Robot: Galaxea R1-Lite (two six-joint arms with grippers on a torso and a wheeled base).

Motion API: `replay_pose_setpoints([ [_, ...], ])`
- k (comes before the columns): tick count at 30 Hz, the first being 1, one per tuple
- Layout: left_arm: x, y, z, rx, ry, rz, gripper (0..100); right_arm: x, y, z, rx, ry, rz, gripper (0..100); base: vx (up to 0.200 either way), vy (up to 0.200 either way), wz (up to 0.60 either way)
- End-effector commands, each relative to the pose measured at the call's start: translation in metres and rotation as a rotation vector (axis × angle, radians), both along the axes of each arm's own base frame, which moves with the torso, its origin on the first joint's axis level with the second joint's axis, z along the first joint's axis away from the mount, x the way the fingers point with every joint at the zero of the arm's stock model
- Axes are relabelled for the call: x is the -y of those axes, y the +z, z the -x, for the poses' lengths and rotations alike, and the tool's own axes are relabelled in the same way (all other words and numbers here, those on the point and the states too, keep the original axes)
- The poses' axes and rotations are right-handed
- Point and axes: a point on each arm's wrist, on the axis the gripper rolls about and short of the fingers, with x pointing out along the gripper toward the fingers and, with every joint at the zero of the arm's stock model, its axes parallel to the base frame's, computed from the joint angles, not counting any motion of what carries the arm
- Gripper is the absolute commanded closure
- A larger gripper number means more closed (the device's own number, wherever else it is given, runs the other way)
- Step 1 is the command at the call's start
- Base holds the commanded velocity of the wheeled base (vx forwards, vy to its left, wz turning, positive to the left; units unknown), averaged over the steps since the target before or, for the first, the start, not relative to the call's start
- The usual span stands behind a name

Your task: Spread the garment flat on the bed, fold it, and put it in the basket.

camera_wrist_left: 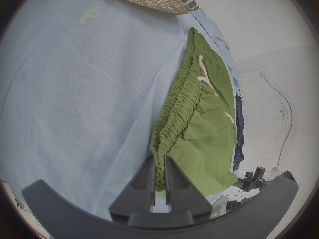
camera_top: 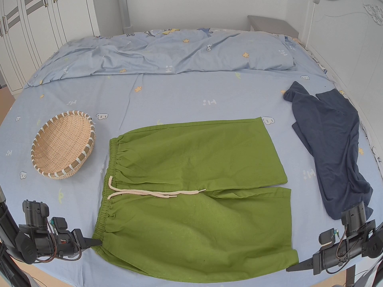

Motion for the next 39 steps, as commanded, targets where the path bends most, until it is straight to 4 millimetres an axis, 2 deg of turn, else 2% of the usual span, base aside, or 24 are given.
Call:
replay_pose_setpoints([
  [1,0.003,0.002,0.005,-0.008,-0.012,0.002,100,0.012,0.021,0.001,0.147,-0.090,-0.024,100,0.000,0.000,0.00],
  [6,0.009,0.010,-0.001,0.003,-0.013,0.028,100,0.011,0.037,-0.005,0.231,-0.105,-0.040,100,0.000,0.000,0.00],
  [9,0.014,0.023,-0.014,-0.040,0.000,0.062,100,0.011,0.047,-0.012,0.252,-0.117,-0.029,100,0.000,0.000,0.00],
  [12,0.015,0.061,-0.030,-0.085,0.024,0.092,100,0.010,0.061,-0.022,0.277,-0.125,-0.025,100,0.000,0.000,0.00],
  [14,0.015,0.078,-0.036,-0.122,0.026,0.099,100,0.009,0.067,-0.027,0.284,-0.124,-0.026,100,0.000,0.000,0.00],
  [19,0.017,0.107,-0.052,-0.169,0.018,0.098,100,0.007,0.083,-0.041,0.294,-0.124,-0.030,100,0.000,0.000,0.00],
  [25,0.014,0.130,-0.069,-0.146,0.044,0.114,100,0.005,0.115,-0.064,0.276,-0.133,-0.044,100,0.000,0.000,0.00],
  [27,0.015,0.131,-0.069,-0.149,0.046,0.115,100,0.005,0.117,-0.065,0.275,-0.134,-0.044,100,0.000,0.000,0.00],
  [28,0.014,0.138,-0.081,-0.184,0.055,0.120,100,0.004,0.133,-0.074,0.275,-0.133,-0.046,100,0.000,0.000,0.00],
  [31,0.014,0.152,-0.090,-0.219,0.051,0.122,100,0.003,0.148,-0.085,0.301,-0.135,-0.052,100,0.000,0.000,0.00],
  [35,0.014,0.163,-0.105,-0.267,0.049,0.123,100,0.001,0.159,-0.103,0.298,-0.142,-0.057,100,0.000,0.000,0.00],
  [39,0.013,0.165,-0.119,-0.295,0.054,0.122,100,-0.002,0.169,-0.120,0.284,-0.138,-0.061,100,0.000,0.000,0.00],
])
